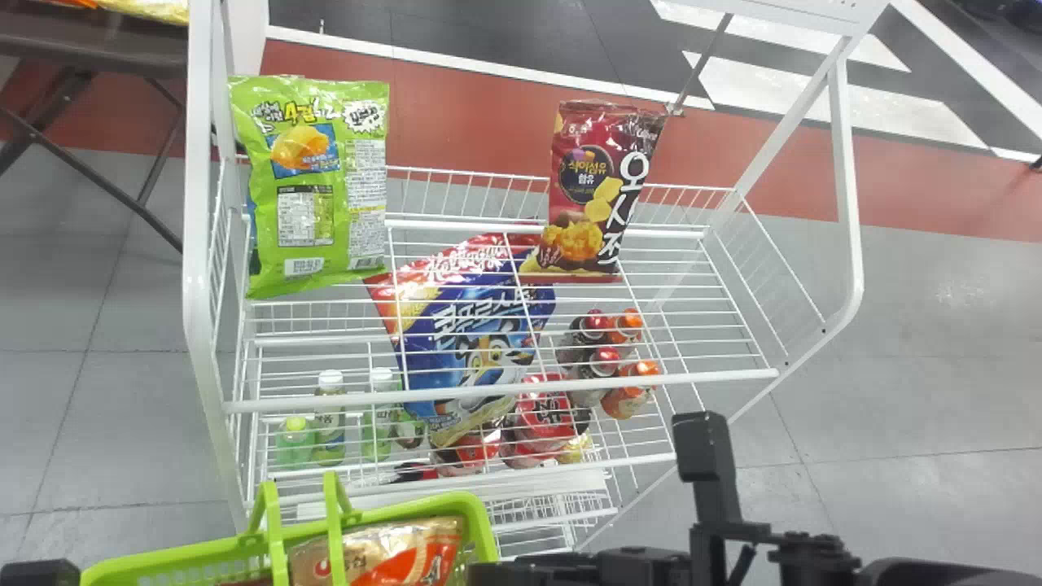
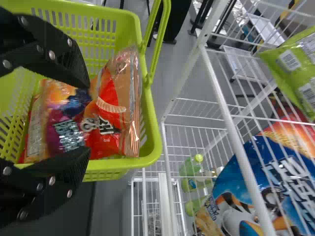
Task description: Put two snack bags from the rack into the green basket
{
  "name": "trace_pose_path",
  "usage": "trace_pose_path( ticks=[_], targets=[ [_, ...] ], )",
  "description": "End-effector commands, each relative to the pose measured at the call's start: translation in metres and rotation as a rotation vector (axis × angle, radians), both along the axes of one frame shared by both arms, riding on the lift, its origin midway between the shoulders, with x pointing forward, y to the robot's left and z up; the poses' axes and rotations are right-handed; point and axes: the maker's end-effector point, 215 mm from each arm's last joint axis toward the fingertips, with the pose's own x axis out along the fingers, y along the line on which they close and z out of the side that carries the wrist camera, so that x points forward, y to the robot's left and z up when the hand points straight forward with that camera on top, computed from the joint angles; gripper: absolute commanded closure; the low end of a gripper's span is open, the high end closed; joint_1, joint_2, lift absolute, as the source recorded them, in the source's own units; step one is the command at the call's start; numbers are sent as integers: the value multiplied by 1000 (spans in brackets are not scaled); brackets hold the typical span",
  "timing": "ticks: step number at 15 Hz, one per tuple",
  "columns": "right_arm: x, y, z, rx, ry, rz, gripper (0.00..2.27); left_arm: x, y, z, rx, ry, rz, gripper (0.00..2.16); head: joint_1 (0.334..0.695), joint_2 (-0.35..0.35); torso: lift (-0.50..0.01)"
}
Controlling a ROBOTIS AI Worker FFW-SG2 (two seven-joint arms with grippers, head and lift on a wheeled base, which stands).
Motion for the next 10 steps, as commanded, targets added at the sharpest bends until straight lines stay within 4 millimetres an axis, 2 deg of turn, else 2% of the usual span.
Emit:
trace_pose_path(
  ticks=[1, 2, 3, 5, 8, 10],
  targets=[
    [3, -5, 16, 18, -36, -5, 60, -1, -1, 0, -3, 4, -1, 1470, 695, -350, -6],
    [-7, -4, 17, 34, -26, 0, 60, -1, -1, 1, -6, 5, 1, 1470, 695, -350, -6],
    [-5, -6, 19, 43, -50, -18, 56, -1, -1, 1, -6, 5, 1, 1470, 695, -350, -6],
    [39, -25, 40, 9, -242, -110, 56, 0, -2, 0, -7, 7, 1, 1470, 695, -350, -6],
    [87, -35, 73, -123, -551, -172, 60, 2, -2, -1, -4, 6, 3, 1470, 695, -350, -6],
    [103, -35, 84, -195, -677, -195, 60, 3, -4, 0, -7, 4, -1, 1470, 695, -350, -6]
  ],
)
